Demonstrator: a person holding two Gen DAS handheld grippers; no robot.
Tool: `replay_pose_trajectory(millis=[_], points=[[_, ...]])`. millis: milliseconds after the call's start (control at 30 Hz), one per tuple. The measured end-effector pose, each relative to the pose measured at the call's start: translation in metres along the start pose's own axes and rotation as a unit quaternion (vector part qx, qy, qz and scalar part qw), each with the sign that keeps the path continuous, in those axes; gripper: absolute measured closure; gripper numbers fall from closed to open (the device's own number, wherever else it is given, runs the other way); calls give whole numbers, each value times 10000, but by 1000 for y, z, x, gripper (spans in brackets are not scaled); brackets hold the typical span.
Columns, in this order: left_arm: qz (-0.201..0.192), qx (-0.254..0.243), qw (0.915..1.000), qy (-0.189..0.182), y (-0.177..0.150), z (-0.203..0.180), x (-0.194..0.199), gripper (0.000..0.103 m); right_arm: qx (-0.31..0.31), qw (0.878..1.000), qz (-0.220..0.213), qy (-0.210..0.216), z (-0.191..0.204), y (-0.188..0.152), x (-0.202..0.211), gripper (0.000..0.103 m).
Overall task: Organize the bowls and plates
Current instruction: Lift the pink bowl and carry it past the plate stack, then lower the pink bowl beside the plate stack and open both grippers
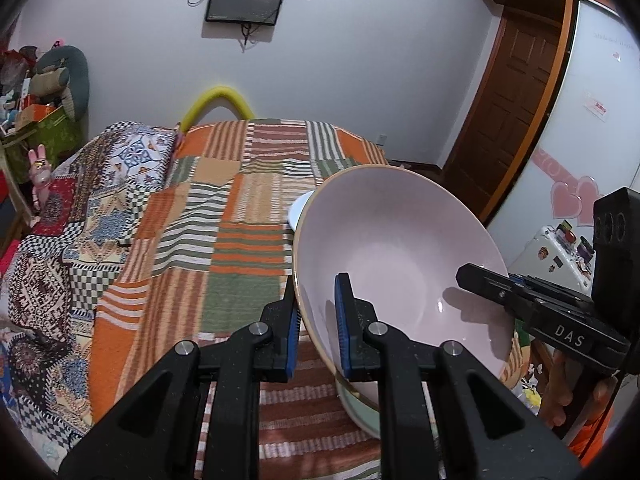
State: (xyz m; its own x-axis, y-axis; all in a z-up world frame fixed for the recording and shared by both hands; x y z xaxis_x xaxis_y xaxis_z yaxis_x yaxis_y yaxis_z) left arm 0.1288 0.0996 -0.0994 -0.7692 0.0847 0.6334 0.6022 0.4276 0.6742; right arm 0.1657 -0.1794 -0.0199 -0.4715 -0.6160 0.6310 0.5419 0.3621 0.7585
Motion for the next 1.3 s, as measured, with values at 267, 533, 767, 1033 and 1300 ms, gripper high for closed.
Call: replay_pose_trajectory(millis=[267, 533, 767, 1033, 1300], points=[[62, 166, 9996, 224, -8, 33, 4, 88, 179, 9994, 220, 191, 25, -1, -21, 85], [277, 368, 9979, 445, -20, 65, -3, 88, 224, 9975, 529, 405, 41, -11, -46, 85], [565, 543, 9950, 618, -34, 90, -16, 88, 254, 9942, 882, 558, 53, -23, -70, 85], [838, 661, 9913, 777, -51, 110, -32, 88, 333, 9905, 1185, 620, 62, -35, -87, 85], [1113, 756, 9867, 914, -64, 127, -48, 88, 422, 9850, 1544, 641, 66, -48, -106, 85]])
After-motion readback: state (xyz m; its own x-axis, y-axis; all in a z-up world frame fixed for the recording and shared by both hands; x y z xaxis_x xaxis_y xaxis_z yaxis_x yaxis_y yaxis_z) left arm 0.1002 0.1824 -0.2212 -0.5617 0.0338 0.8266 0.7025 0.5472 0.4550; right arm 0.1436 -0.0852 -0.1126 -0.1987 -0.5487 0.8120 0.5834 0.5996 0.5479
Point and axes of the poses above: each gripper's, at about its wrist camera, not at the fingertips, and x roughly against the way its jaws point, z to its left, y to its top, the point moved 4 cm from there along -x, roughly the way its jaws point, and after that the axes turned 13 degrees about x, right-handed, at the moved point
